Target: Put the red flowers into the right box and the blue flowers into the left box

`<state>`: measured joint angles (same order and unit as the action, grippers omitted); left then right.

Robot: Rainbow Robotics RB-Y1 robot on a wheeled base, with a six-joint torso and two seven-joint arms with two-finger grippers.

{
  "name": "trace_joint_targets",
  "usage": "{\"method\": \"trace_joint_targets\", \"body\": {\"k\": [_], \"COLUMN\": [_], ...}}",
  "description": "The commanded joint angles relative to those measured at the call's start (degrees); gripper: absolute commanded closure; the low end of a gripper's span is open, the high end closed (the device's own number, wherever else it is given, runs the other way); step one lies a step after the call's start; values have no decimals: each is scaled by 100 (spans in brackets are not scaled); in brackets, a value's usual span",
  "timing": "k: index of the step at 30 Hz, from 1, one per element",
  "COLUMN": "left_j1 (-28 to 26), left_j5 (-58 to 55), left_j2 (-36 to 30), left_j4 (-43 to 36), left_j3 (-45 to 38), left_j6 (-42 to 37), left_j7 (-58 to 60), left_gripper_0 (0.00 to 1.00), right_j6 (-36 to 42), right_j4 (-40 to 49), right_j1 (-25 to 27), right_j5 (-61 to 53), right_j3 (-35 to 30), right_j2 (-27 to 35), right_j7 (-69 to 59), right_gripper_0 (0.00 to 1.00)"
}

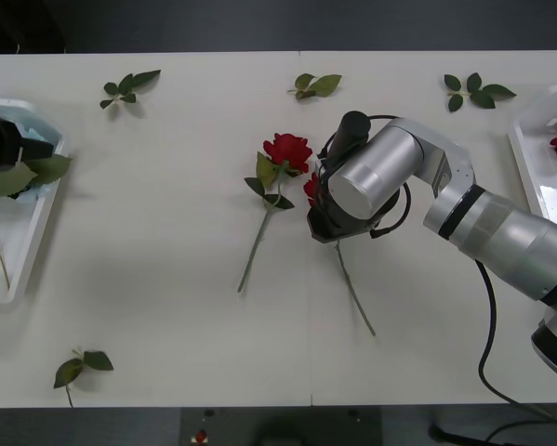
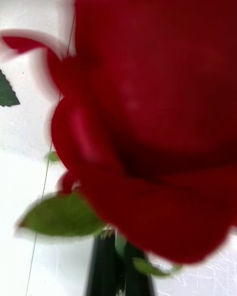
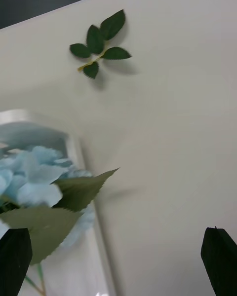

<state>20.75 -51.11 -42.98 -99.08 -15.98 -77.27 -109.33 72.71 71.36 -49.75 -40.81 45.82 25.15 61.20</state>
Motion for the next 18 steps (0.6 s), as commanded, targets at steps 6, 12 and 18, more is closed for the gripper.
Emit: {"method": "trace_joint_targets", "body": {"k": [6,12,18], "left_j1": [816,992,1045], "left_j5": [523,1121,1727], "left_j2": [1213,1626,1661], "left_j4": [-120,-129,-129], "left_j3": [-115,368,1344], "left_j6": [-605,-394,160], "left_j7": [966,1555,2495], "left_gripper_0": [0,0,0], "right_j6": [33,147,235], "right_j4": [71,115,133], "right_j1": [-131,-676,-1274], "right_j5": [-94,-1131,-2169], "right_j3": [-91,-99,-91], "right_j2": [218,1141,2336], "right_j7": [-169,-117,-37], "right_gripper_0": [100,100,100]}}
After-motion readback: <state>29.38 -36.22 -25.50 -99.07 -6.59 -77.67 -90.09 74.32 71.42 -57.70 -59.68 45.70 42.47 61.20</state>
